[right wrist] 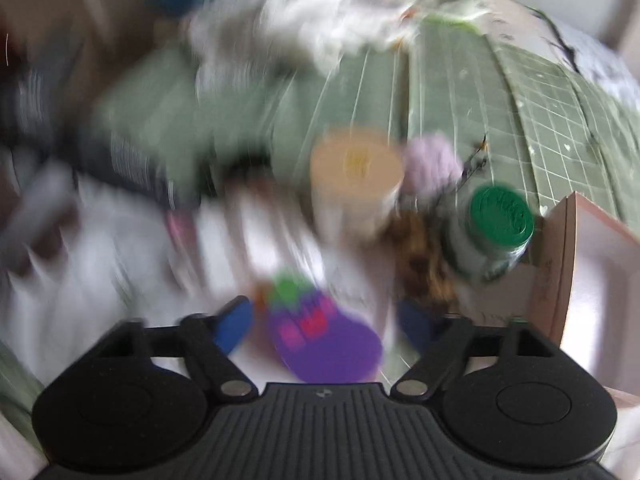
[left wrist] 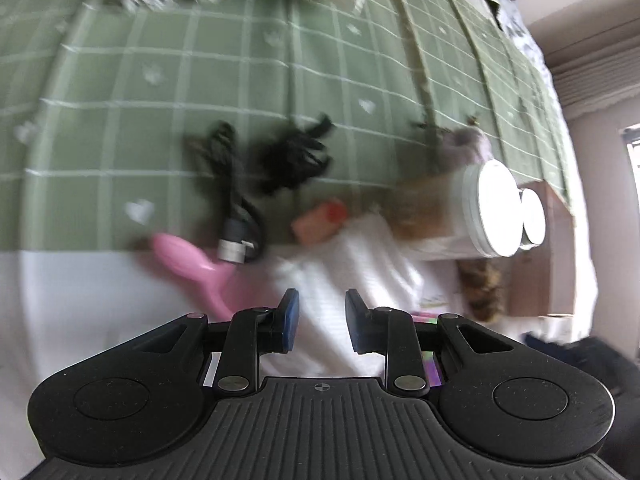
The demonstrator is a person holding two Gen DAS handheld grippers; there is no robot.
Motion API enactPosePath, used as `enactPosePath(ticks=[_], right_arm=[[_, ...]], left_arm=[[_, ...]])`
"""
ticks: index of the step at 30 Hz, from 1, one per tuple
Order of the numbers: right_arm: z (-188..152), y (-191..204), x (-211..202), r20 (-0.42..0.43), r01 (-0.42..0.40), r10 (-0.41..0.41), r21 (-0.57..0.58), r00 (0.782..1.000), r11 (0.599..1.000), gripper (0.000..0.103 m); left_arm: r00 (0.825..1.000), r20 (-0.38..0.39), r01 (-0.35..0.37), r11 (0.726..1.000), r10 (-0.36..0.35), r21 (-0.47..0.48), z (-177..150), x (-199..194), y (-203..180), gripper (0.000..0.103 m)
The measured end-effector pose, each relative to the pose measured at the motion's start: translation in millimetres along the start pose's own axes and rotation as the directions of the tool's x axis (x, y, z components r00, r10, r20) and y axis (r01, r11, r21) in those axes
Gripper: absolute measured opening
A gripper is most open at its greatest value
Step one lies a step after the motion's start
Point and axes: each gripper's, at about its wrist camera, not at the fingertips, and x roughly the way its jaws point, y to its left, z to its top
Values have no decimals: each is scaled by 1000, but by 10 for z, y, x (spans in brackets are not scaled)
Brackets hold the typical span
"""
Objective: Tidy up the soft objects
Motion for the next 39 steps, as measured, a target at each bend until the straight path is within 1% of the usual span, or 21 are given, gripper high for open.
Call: enactPosePath(ticks=[2,4,5,7,8,11,12,13,14,16,17,18,19,21,23,24,27,29,32,36,39], right_arm=[[-57,161,84,5,-8,8,-129,1000,992,70],[-92,282,143,48,21,-10,-226,999,974,70],[-107,328,199,55,29,-15,-264,998,964,71],[-148,361,341,55,29,-12,-314,998,949,71],[-158,376,447,40,37,-25,-332,999,943,71],[-225,390,717,-62,30,-56,-363,996,931,74],[-242,397,701,-74,20,-52,-371,996,928,75],[-237,395,633,-90,-20,-14,-372,996,928,75],[-227,373,562,-107,-85,51,-351,993,933,75],[-157,251,365,-138,-243,214,-241,967,940,74],[-128,181,277,-134,-287,264,-193,955,938,74],[-94,116,165,-110,-303,288,-158,951,940,74],[-70,30,78,-79,-297,289,-134,954,945,74],[-40,-167,-60,-19,-252,251,-88,968,964,74],[-21,-333,-117,17,-188,189,-40,982,981,74],[-1,-388,-92,25,-156,157,-24,987,987,74],[0,-392,28,32,-117,118,-32,992,993,74],[8,-281,146,35,-103,106,-65,994,992,74],[142,-55,390,19,-117,119,-88,993,989,74],[470,100,651,-32,-210,213,73,977,975,74],[617,150,886,-63,-188,206,218,977,958,74]], left_arm=[[1000,7,24,999,-24,-45,7,31,-42,28],[999,35,5,997,-3,-76,30,41,-55,28],[998,36,-43,996,46,-73,32,61,-59,28],[986,22,-162,984,164,-72,33,120,-43,28],[984,13,-177,981,178,-85,25,141,-11,28],[990,-12,-140,981,139,-135,-26,171,45,28],[993,-16,-114,983,113,-145,-34,195,36,28],[996,-16,-84,985,82,-151,-35,208,22,28],[999,-11,-46,988,45,-148,-32,234,-32,28],[1000,2,18,994,-18,-104,-7,309,-194,28],[999,2,40,996,-40,-73,7,334,-284,28],[998,0,66,998,-66,-25,13,373,-415,28],[996,-4,90,996,-90,25,11,405,-540,28],[992,-15,128,987,-127,97,3,440,-732,28],[988,3,156,980,-158,121,-5,361,-801,28],[986,23,160,981,-163,110,1,288,-797,28],[982,123,137,990,-140,37,41,8,-625,28],[976,197,101,995,-95,-21,65,-173,-477,28],[964,262,74,994,-50,-84,66,-431,-240,28],[959,284,34,991,4,-129,48,-612,6,28],[967,248,-24,989,61,-149,72,-621,193,28]])
